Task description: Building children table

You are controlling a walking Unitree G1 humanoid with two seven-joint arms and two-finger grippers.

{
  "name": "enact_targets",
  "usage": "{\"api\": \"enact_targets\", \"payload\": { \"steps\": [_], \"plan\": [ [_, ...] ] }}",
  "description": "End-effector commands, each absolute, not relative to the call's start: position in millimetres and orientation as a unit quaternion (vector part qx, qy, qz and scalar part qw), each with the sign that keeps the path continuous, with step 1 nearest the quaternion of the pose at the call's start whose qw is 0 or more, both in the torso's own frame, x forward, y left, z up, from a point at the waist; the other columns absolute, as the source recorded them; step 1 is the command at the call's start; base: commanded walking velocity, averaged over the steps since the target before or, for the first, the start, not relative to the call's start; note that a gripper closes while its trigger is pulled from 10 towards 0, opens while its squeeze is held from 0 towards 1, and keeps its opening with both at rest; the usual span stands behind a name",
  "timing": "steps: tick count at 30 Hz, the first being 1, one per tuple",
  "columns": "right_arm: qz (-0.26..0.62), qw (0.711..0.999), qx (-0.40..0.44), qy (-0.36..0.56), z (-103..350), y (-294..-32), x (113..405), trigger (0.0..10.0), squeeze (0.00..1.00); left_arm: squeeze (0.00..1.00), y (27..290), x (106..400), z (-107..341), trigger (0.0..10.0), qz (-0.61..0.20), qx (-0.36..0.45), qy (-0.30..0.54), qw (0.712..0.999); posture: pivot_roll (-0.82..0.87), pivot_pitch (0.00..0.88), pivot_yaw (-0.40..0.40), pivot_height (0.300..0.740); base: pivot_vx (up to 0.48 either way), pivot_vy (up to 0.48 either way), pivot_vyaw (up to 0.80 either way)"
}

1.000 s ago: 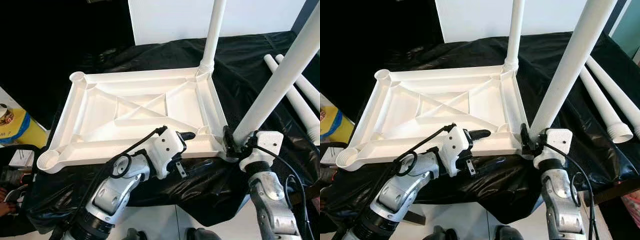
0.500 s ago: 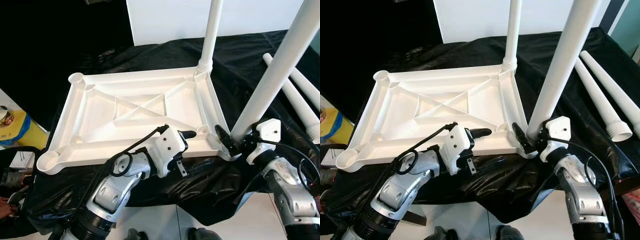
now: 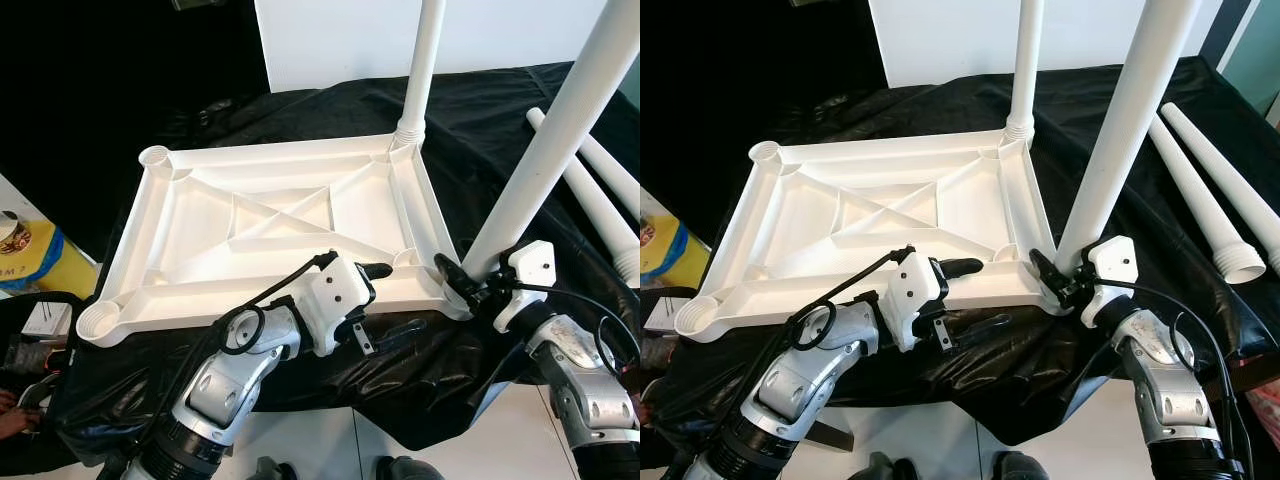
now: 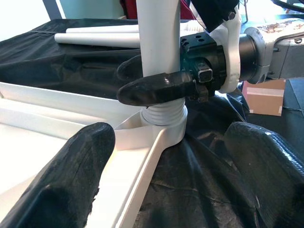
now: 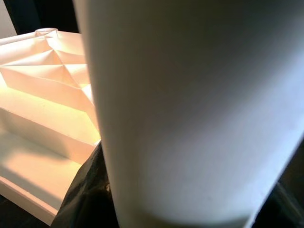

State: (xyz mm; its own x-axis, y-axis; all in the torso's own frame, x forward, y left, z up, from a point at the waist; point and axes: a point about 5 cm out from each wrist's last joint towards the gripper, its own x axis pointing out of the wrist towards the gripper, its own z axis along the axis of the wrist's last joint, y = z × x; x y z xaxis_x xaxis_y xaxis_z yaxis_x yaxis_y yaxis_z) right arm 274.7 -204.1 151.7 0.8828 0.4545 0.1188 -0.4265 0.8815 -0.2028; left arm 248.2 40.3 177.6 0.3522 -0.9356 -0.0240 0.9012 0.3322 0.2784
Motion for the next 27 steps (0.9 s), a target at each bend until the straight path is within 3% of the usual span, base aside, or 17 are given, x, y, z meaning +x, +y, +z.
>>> {"api": "enact_targets", "payload": {
  "steps": [1,16,27],
  "plan": [
    [0.221,0.971,-0.083,-0.036,133,-208,271,10.0,0.00,0.00,40,245,174,10.0,-0.572,0.126,-0.065,0.808,-0.16,0.131,0.062,0.740,0.000,0.000,0.00],
    [0.044,0.999,-0.019,0.003,110,-189,262,10.0,0.00,0.00,40,245,168,10.0,-0.573,0.132,-0.056,0.807,-0.16,0.122,0.052,0.740,0.000,0.000,0.00],
    [-0.141,0.990,-0.003,0.014,102,-175,253,10.0,0.00,0.00,43,246,164,10.0,-0.564,0.141,-0.051,0.812,-0.15,0.122,0.043,0.740,0.000,0.000,0.00]
  ]
}}
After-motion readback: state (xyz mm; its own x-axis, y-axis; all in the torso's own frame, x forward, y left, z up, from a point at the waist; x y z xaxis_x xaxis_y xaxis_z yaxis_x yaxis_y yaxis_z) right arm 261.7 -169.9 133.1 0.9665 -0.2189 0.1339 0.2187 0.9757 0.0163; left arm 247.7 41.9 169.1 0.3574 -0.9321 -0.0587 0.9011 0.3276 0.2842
